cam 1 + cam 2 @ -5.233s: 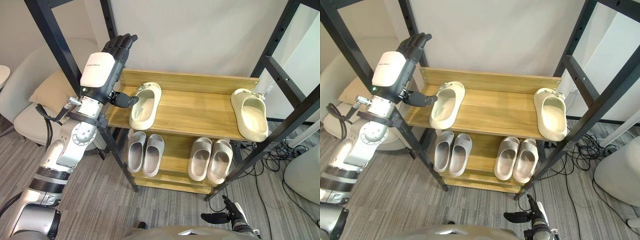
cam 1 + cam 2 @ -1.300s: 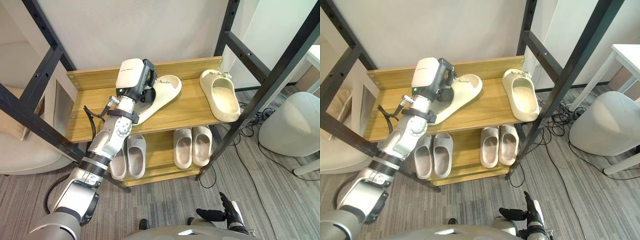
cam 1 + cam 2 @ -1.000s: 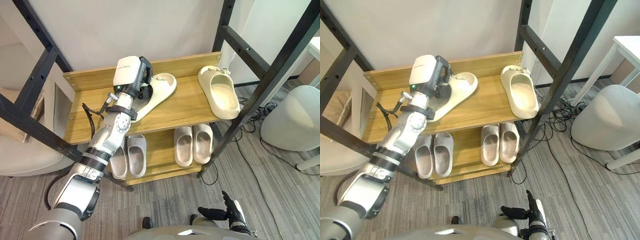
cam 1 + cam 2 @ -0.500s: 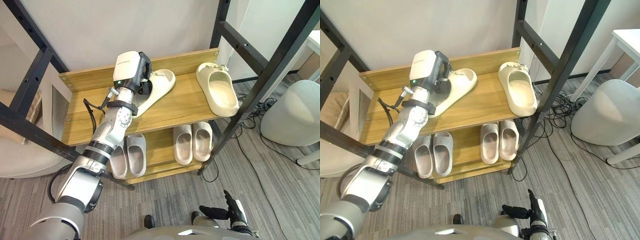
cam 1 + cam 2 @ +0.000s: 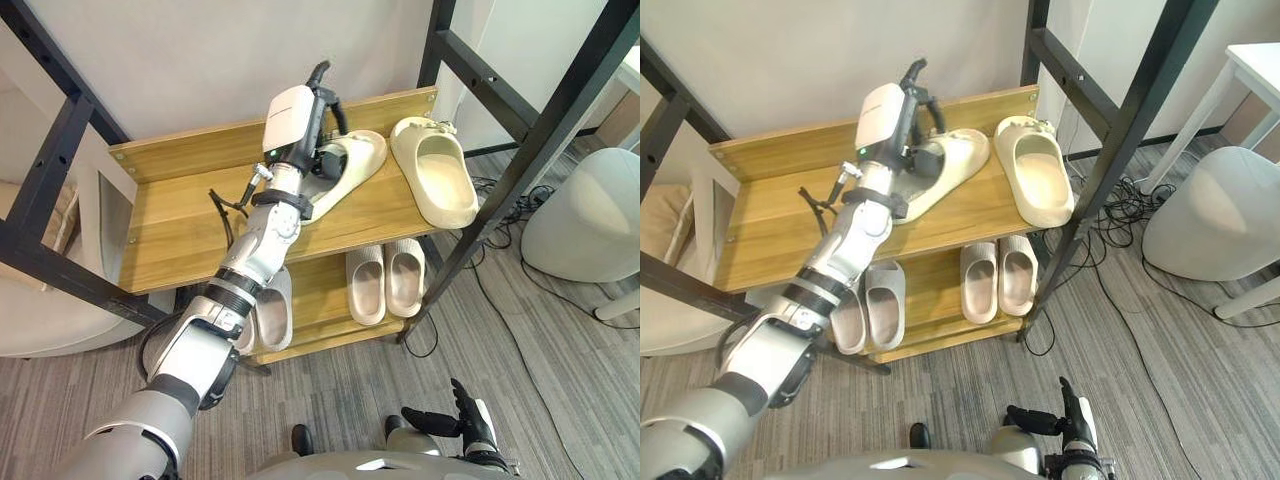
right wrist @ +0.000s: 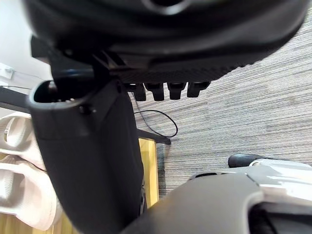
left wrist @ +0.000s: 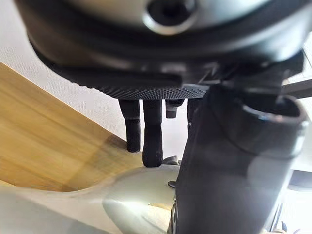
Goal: Organize the slippers on the shoe rack
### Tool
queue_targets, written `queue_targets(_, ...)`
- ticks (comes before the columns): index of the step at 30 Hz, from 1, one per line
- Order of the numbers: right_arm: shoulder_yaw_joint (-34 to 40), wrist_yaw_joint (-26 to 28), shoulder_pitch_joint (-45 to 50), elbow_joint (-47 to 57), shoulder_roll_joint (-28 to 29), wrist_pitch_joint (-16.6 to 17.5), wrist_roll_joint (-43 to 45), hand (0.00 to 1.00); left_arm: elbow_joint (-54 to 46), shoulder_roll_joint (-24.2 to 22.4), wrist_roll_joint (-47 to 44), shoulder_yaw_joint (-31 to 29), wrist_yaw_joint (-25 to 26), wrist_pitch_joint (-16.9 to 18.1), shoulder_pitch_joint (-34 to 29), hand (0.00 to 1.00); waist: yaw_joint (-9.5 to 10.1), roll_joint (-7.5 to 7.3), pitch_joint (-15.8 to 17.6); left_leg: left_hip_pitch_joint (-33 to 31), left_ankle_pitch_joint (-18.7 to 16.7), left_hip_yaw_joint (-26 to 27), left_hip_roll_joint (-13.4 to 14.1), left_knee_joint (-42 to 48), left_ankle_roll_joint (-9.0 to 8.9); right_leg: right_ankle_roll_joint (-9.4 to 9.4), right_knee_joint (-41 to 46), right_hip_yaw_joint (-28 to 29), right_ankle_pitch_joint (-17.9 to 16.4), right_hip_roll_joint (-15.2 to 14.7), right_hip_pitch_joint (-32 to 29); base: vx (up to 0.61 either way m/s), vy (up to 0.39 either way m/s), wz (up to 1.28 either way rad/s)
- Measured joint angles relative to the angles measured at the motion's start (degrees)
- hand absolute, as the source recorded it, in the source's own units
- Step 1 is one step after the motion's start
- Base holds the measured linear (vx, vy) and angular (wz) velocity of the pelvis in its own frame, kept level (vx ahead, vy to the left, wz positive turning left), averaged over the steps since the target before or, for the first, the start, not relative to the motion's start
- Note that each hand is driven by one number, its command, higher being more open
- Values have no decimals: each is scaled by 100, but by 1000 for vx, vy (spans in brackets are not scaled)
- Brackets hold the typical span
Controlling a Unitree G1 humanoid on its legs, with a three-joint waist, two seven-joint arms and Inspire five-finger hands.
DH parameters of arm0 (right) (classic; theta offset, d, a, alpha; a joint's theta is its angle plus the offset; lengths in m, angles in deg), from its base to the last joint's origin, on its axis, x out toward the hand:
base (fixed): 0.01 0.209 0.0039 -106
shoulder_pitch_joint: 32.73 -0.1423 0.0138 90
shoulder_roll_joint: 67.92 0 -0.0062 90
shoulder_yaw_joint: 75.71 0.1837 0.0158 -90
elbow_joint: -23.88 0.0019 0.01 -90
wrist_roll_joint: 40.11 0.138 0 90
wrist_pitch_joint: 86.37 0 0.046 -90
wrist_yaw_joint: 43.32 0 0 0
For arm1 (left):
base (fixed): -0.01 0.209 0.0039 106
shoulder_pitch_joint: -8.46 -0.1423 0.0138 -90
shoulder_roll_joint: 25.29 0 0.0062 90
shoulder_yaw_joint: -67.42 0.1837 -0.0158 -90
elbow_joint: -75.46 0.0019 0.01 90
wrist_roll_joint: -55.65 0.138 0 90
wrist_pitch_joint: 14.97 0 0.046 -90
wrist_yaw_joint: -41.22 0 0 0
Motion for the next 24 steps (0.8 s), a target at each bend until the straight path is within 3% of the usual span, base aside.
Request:
queue_targets(16, -1, 6, -1, 13, 19, -28, 4, 100, 2, -78, -197, 87, -25, -17, 45, 100, 11, -38, 25, 72, -12, -74, -6, 6, 15, -13, 234, -66, -169, -22, -1, 2, 1, 2)
queue_targets(24, -58, 8, -1, 0, -1, -28, 3, 100, -7, 98, -138, 121, -91, -5, -5, 100, 23, -58, 34, 95, -13, -122, 8, 65, 13, -21, 221, -129, -163, -15, 83, -8, 0, 1)
